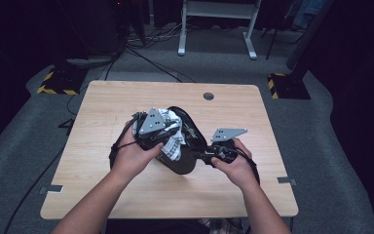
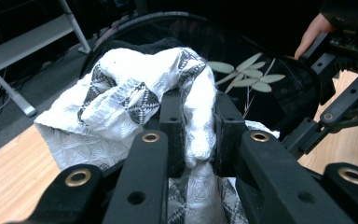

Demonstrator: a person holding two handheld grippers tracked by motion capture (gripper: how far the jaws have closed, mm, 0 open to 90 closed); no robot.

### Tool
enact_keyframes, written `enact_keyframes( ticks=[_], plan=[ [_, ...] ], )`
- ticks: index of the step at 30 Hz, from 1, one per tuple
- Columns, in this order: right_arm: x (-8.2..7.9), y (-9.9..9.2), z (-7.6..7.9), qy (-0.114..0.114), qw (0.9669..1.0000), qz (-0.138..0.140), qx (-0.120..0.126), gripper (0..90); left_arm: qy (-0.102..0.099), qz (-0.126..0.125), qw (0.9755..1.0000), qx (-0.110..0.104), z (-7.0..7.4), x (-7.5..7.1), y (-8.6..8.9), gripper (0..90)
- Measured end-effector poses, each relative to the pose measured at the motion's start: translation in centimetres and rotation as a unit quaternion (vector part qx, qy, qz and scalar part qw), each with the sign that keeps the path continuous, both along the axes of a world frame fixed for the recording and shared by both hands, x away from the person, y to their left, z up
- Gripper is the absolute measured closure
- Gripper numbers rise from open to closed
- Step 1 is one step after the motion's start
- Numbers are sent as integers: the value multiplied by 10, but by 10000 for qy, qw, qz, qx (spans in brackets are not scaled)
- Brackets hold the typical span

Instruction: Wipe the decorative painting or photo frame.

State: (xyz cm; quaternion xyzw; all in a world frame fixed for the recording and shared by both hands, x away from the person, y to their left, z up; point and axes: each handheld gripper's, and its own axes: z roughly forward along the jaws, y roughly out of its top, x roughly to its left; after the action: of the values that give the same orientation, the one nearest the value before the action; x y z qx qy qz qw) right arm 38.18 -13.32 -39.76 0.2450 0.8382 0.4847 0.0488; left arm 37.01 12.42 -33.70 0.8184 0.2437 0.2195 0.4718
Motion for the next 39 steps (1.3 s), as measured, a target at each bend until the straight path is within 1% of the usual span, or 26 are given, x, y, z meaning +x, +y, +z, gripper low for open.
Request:
enact_keyframes(
  ticks=[2, 5, 7, 10, 12, 17, 21, 24, 29, 31, 35, 39],
  plan=[
    [0, 0, 0, 5, 10000, -10, 21, 772, -19, 45, 10000, 20, 2, 0, 0, 783],
    [1, 0, 1, 3, 10000, -17, 25, 776, -131, 79, 9999, -65, 9, -1, 1, 782],
    [1, 0, 1, -2, 10000, -21, 19, 779, -162, 78, 9998, -108, 13, -1, 1, 782],
    [1, -1, 1, 23, 10000, -33, 10, 781, -202, 82, 9997, -95, 16, -1, -1, 781],
    [0, -1, 1, 15, 10000, -33, -10, 781, -219, 52, 9997, -34, 14, -1, -1, 782],
    [1, -2, 2, 25, 10000, -23, -3, 779, -60, 34, 10000, -16, 4, 0, 0, 784],
    [1, -3, 2, 52, 10000, -37, 20, 779, 4, 46, 10000, -42, -2, 1, 2, 784],
    [1, -2, 2, 39, 10000, -46, -4, 780, -10, 73, 10000, -15, -1, 0, 1, 783],
    [1, -1, 2, 40, 10000, -69, -1, 781, -107, 16, 9999, -34, 7, -2, -5, 782],
    [1, -1, 2, 27, 10000, -63, -7, 780, -158, -13, 9999, 42, 8, -3, -8, 782],
    [1, -2, 2, 39, 10000, -61, -9, 780, -90, -68, 9999, 28, 5, -3, -9, 782],
    [0, -2, 2, 47, 10000, -69, -4, 779, 11, -78, 9999, 107, -3, -3, -8, 782]
  ],
)
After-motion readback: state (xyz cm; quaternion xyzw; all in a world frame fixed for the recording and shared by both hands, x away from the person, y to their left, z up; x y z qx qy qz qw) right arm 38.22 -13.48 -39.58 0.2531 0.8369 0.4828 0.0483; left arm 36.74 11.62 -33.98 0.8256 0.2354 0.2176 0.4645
